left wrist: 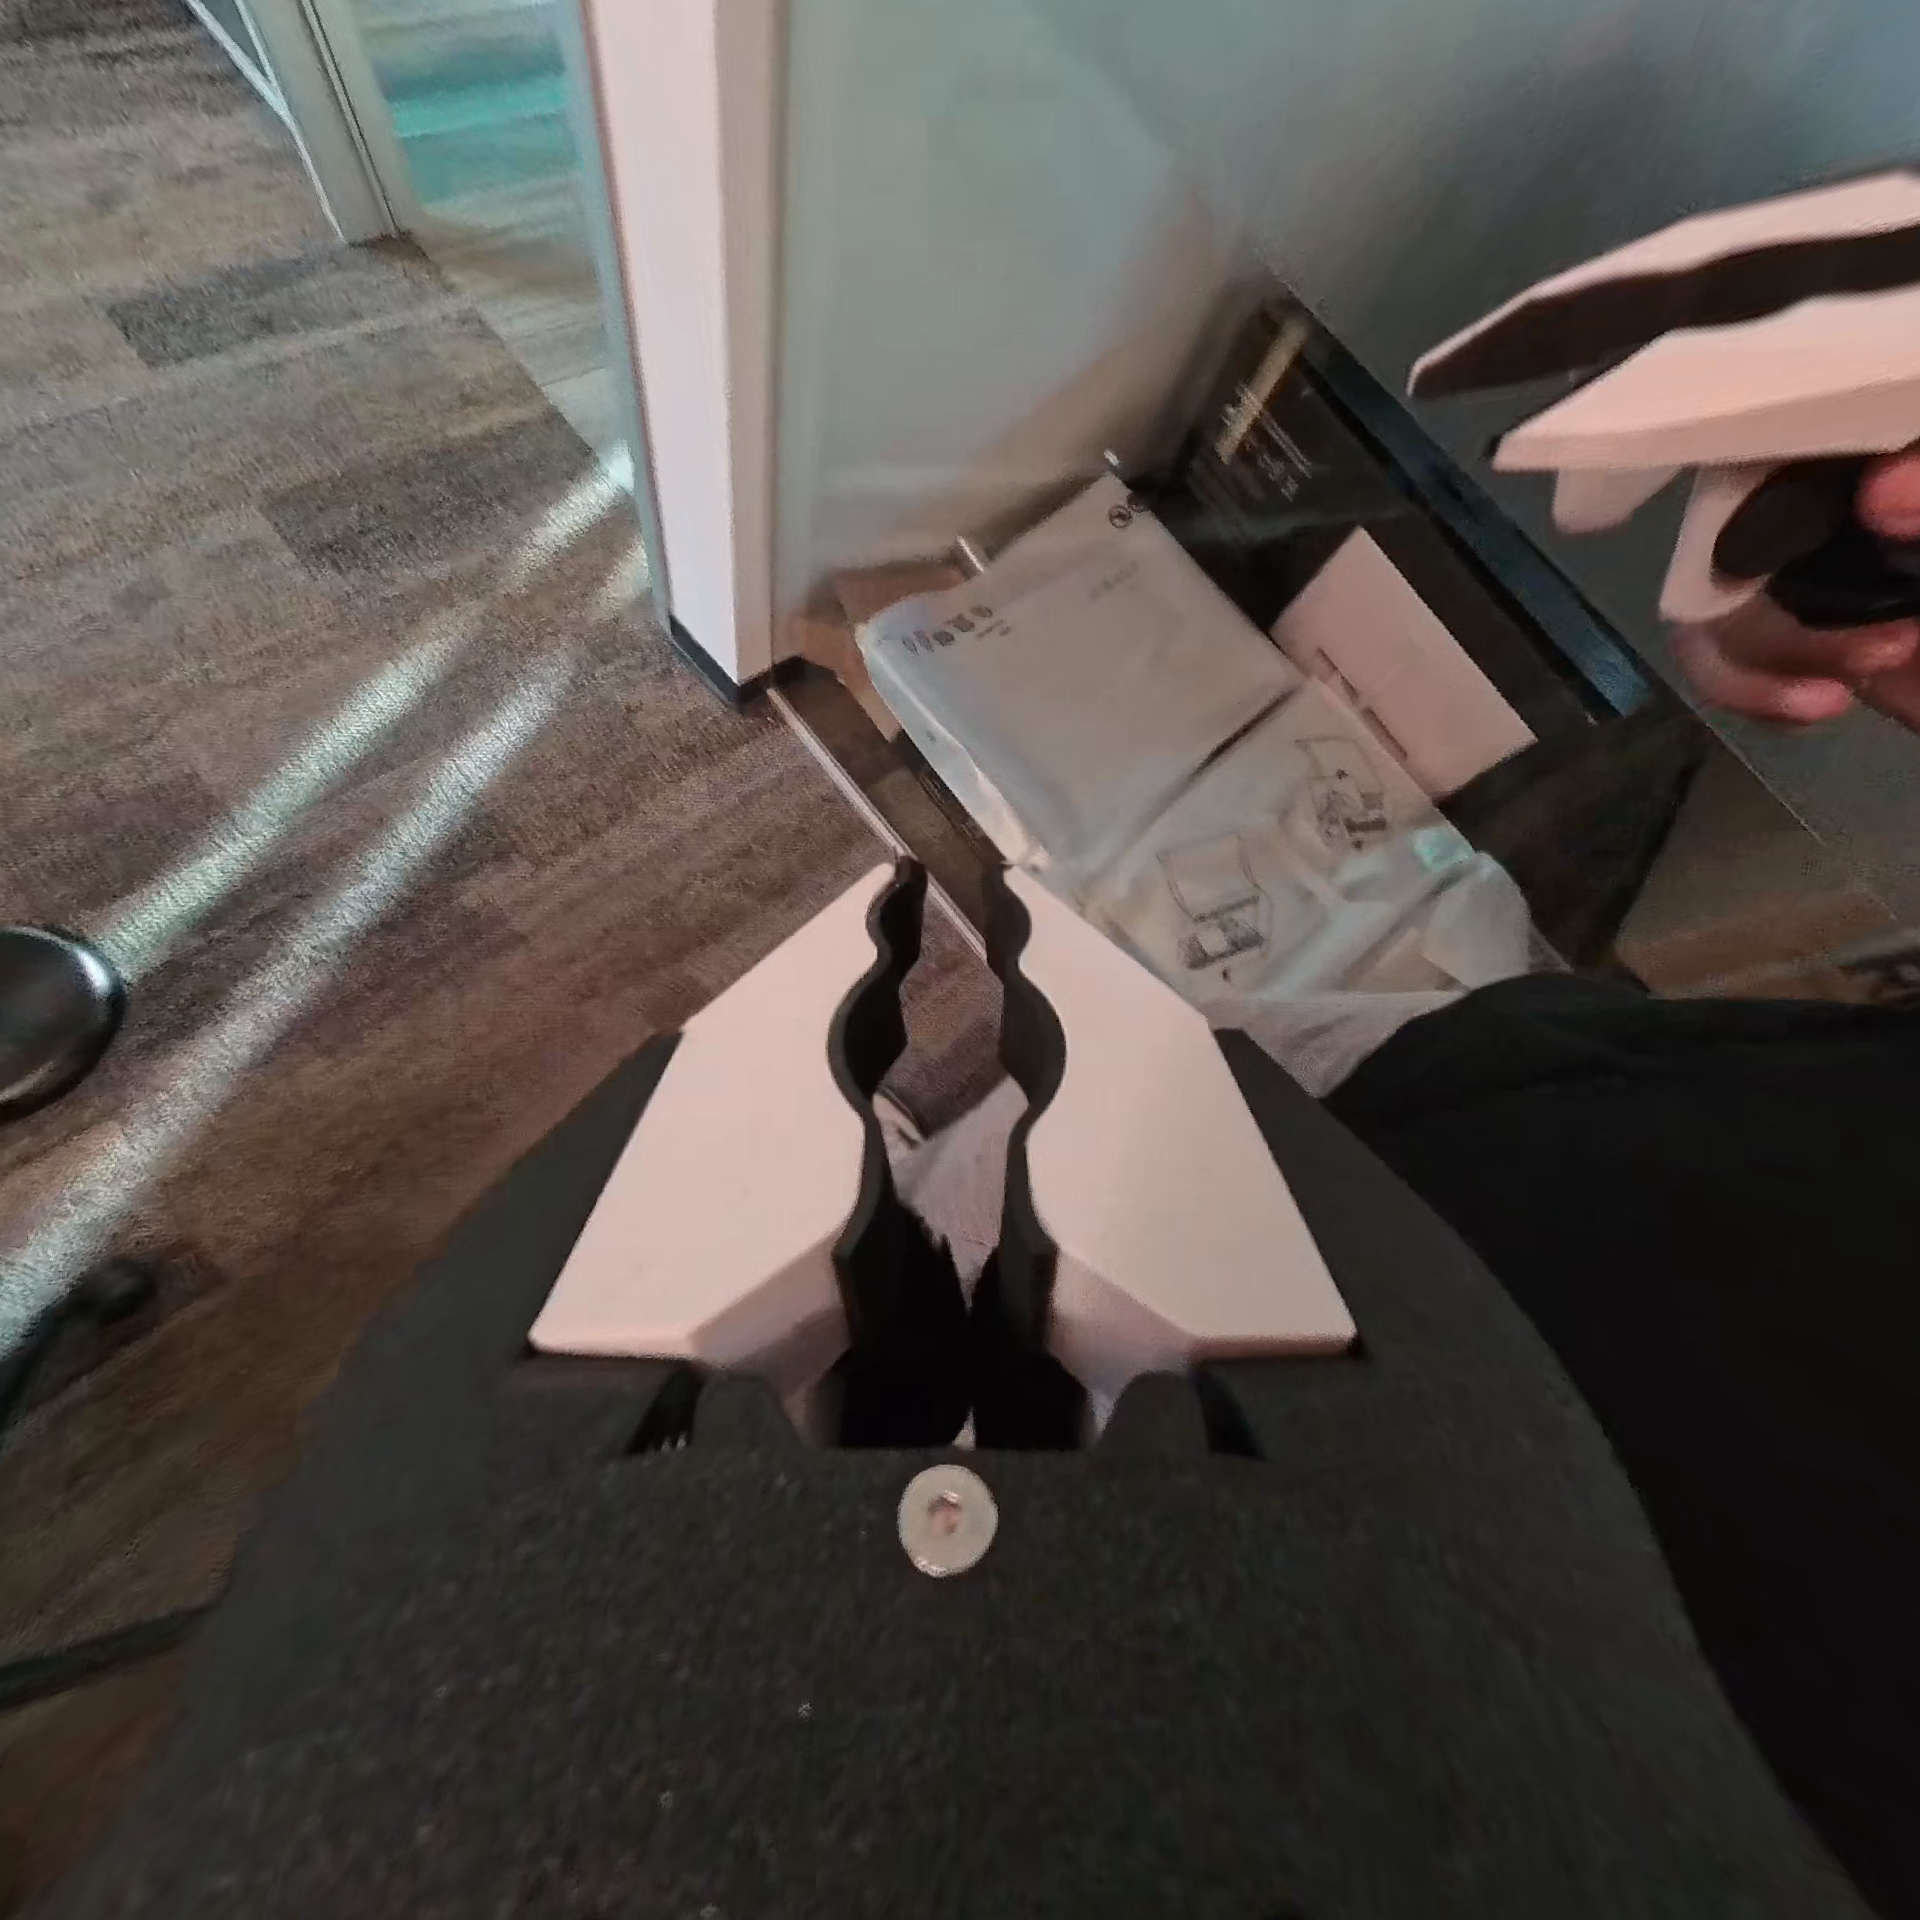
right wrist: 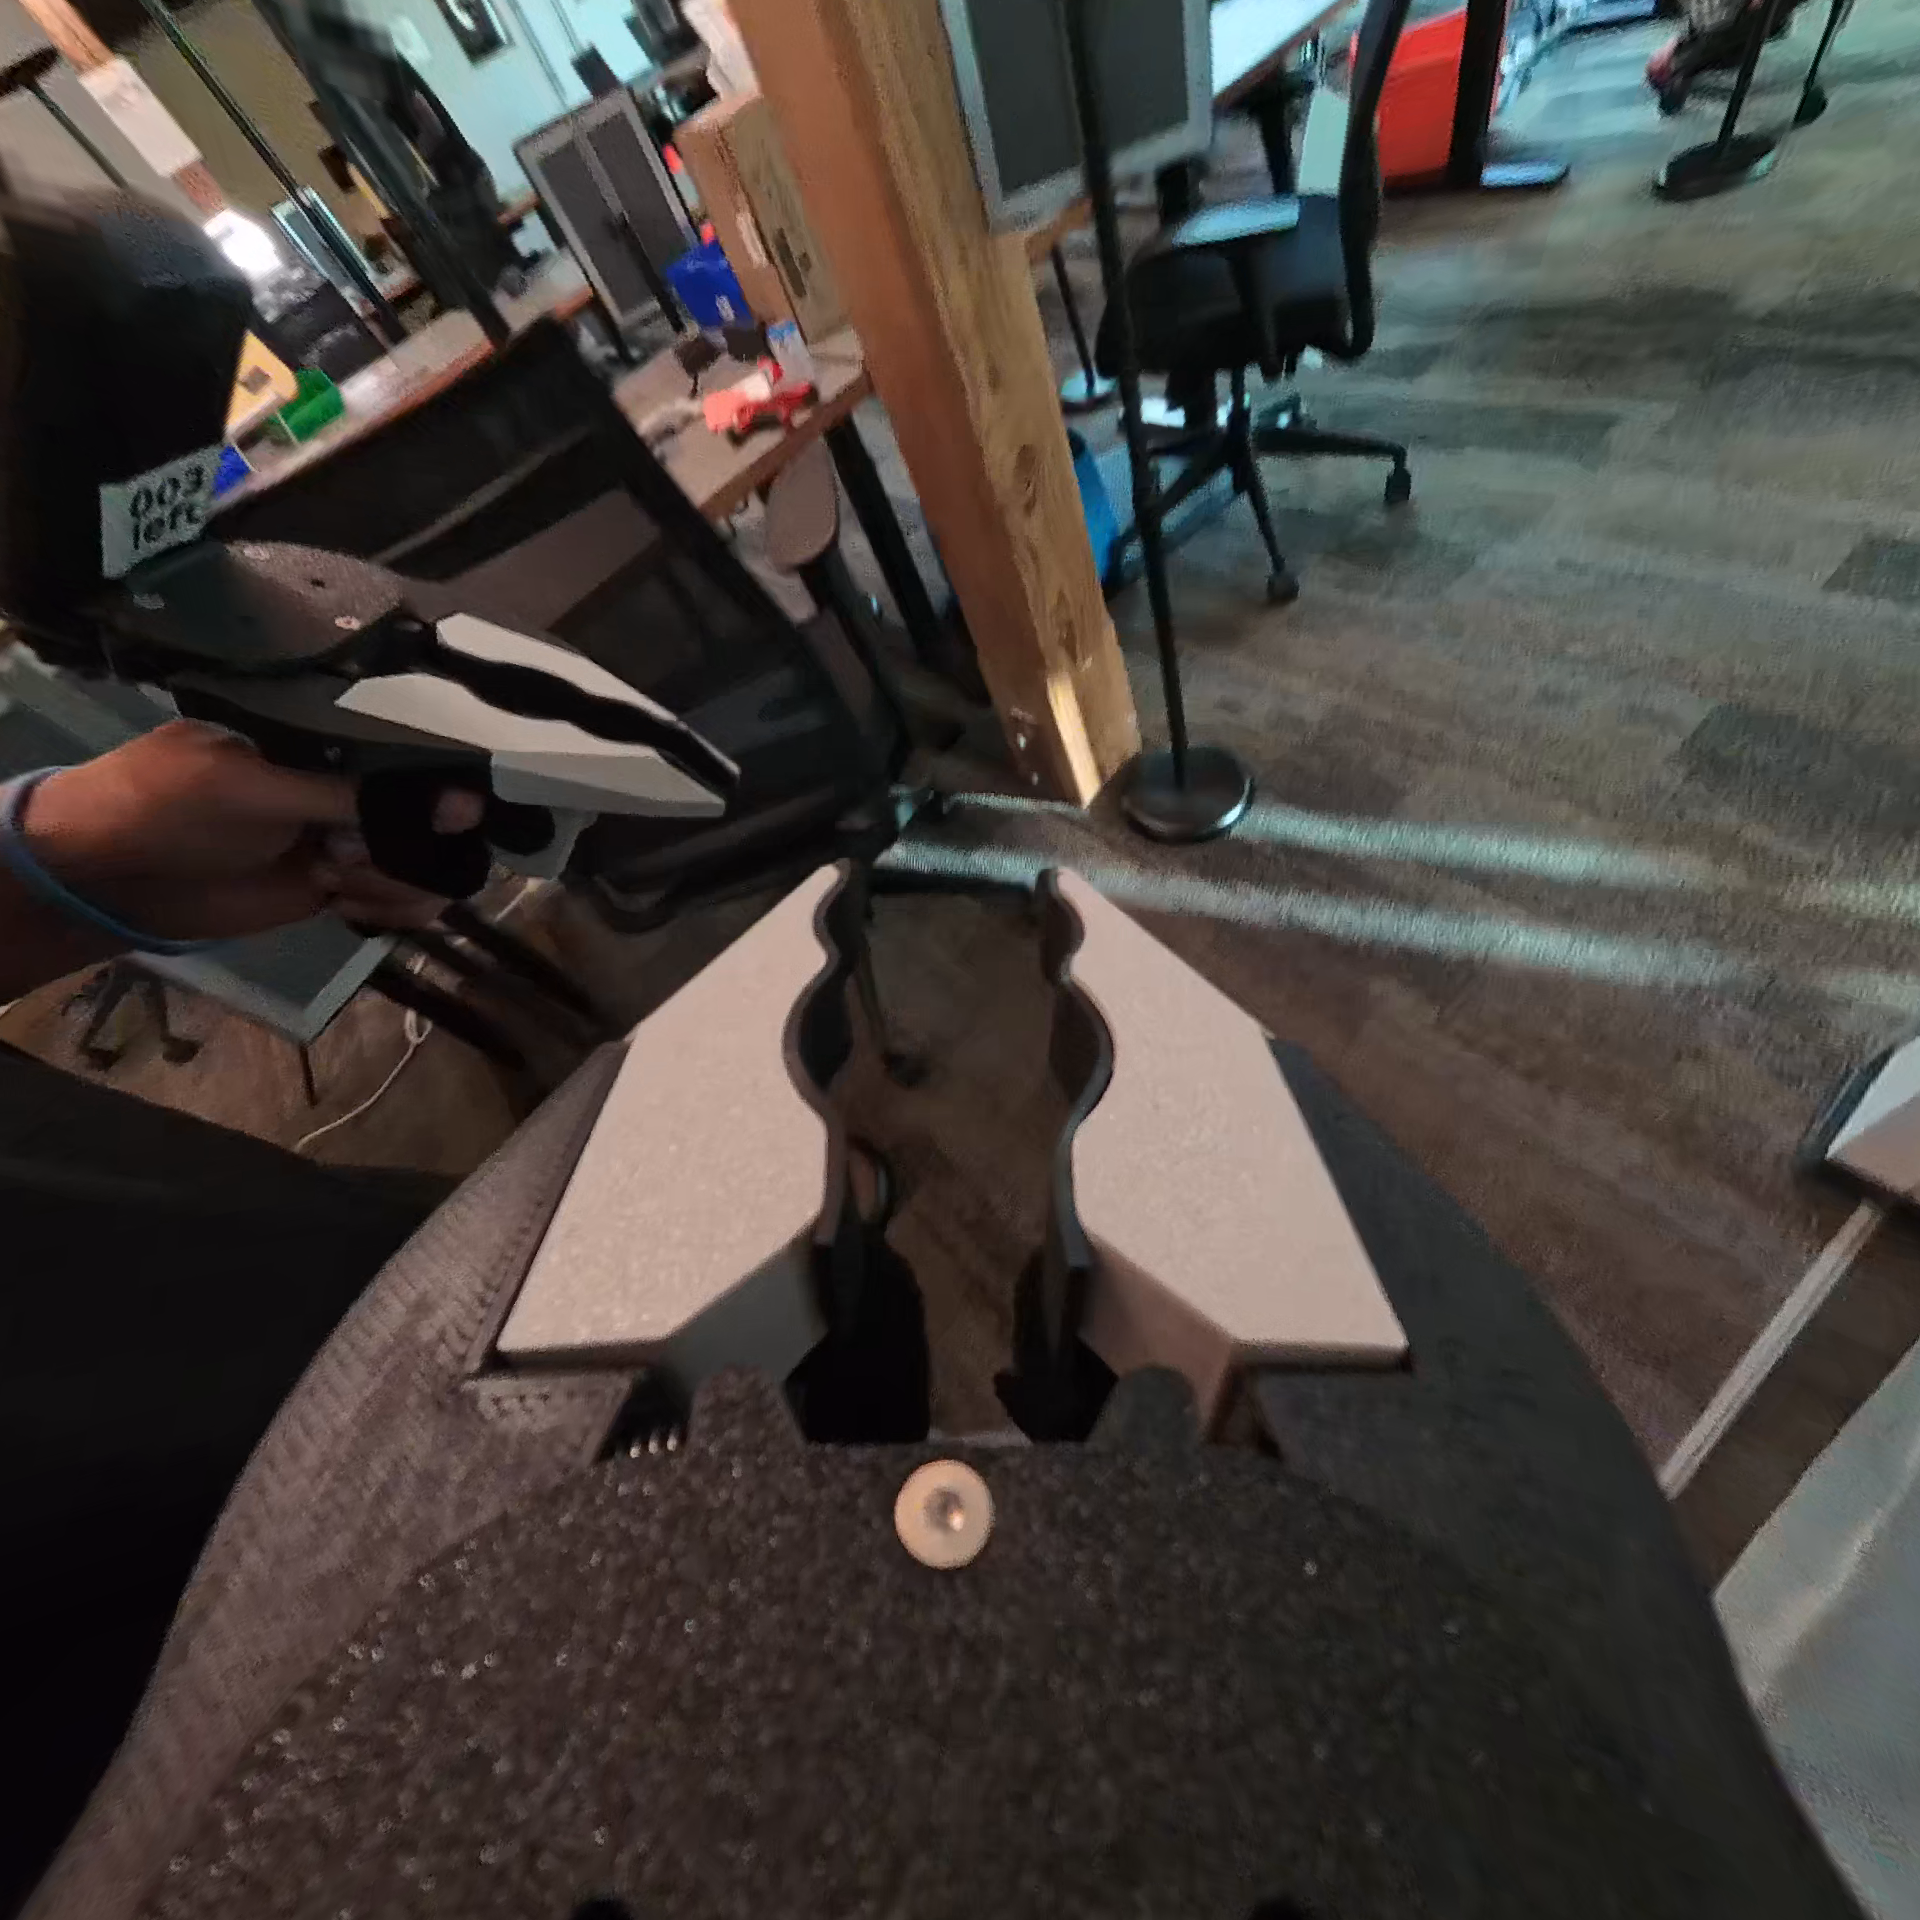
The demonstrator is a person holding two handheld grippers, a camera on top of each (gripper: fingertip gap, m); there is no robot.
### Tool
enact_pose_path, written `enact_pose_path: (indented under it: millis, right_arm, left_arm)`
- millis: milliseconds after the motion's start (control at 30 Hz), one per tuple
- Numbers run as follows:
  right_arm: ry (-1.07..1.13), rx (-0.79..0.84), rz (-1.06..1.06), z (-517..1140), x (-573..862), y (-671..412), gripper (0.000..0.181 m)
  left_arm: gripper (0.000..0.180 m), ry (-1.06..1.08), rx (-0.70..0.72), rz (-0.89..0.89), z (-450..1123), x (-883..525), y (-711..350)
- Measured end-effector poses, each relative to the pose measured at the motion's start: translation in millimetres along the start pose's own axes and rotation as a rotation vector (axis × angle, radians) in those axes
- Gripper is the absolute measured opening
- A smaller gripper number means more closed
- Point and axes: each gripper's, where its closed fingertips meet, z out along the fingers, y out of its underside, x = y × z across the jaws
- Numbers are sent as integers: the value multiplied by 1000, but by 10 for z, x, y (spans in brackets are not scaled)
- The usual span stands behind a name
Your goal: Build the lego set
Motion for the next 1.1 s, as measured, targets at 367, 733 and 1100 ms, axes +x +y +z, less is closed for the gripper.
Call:
enact_pose_path:
  millis: [367,733,1100]
  right_arm:
    - [5,-67,-150,1643,2471,-1846,33]
    - [66,-150,-38,4022,4818,-3023,35]
    - [-63,-371,64,5990,6100,-2115,54]
  left_arm:
    - [9,-191,-1,-97,1189,-2730,-1590]
    - [9,-160,-102,-252,2773,-5674,-2700]
    - [13,-114,-261,-456,4150,-7198,-2322]
